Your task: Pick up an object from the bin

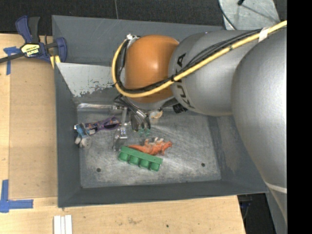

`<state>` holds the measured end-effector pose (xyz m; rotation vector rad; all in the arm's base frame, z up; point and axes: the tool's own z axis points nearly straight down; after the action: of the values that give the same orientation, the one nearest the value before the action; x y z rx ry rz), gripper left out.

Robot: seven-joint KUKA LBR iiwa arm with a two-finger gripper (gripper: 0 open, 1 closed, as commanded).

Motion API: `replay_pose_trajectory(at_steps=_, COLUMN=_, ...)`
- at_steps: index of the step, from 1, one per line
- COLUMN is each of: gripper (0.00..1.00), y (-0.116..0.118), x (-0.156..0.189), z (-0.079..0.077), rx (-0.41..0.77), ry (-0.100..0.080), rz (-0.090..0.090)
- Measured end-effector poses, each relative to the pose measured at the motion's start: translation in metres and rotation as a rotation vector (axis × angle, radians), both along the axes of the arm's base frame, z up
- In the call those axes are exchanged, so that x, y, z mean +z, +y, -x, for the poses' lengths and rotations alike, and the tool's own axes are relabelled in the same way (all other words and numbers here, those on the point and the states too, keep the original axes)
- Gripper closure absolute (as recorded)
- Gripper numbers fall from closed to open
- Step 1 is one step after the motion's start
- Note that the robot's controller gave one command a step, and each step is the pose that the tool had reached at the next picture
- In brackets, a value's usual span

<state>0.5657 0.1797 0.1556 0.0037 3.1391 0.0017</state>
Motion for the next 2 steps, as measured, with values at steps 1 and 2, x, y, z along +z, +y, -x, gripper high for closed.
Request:
replay_pose_trajectory(at_steps=1, gripper=0.00, y=0.0000, x=0.0000, z=0.0000, rx=0.000, ry=0.000, rz=0.000)
replay_pose_trajectory(at_steps=2, gripper=0.00, y=-0.0001, x=-0.0001, z=-0.0001, rx=-0.001, ry=0.000, rz=0.000)
